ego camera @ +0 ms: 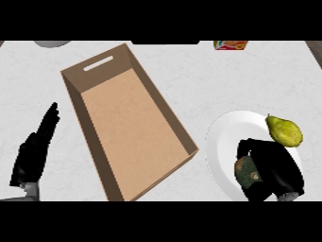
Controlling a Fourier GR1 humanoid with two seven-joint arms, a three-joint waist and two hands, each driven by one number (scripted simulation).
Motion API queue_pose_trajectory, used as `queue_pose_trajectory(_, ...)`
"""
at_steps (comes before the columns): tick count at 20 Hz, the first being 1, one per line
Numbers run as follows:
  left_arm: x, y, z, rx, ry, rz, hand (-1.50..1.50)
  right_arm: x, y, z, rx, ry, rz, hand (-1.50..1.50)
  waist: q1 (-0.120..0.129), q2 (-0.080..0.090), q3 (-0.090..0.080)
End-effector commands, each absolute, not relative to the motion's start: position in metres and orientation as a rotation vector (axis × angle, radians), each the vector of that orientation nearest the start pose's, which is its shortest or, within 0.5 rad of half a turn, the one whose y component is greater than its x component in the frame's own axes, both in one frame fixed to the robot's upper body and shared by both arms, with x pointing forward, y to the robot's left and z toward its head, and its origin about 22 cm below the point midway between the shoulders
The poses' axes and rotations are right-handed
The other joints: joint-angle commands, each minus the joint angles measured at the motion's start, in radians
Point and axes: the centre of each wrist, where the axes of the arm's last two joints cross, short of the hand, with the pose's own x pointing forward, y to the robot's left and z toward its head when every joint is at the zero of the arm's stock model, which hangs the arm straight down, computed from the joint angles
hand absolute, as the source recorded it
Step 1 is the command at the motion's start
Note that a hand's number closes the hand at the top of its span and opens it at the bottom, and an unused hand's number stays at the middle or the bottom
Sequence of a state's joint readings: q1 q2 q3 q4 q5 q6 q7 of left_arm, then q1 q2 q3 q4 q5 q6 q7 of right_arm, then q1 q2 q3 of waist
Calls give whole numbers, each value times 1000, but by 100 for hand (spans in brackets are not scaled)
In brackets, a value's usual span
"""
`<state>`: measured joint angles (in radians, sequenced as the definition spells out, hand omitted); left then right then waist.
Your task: Pick the squash from the plate and place it in the cardboard box
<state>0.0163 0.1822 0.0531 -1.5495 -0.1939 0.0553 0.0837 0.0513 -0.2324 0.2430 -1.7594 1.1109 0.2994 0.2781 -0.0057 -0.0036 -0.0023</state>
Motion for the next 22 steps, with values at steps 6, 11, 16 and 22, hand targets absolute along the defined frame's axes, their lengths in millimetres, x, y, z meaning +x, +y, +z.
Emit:
queue_pose_trajectory(6,233,281,4,372,-1444,-189,0,191,-190,72,-1118,-1054,1024,150,2,2,2)
queue_pose_trajectory(11,234,280,14,371,-1443,-203,0,178,-183,107,-1184,-1127,947,150,2,1,2)
queue_pose_trajectory(16,239,291,19,382,-1438,-192,0,171,-164,149,-982,-1497,806,150,3,-1,3)
queue_pose_trajectory(22,255,281,27,367,-1445,-218,0,168,-129,184,-791,-1730,773,150,15,3,2)
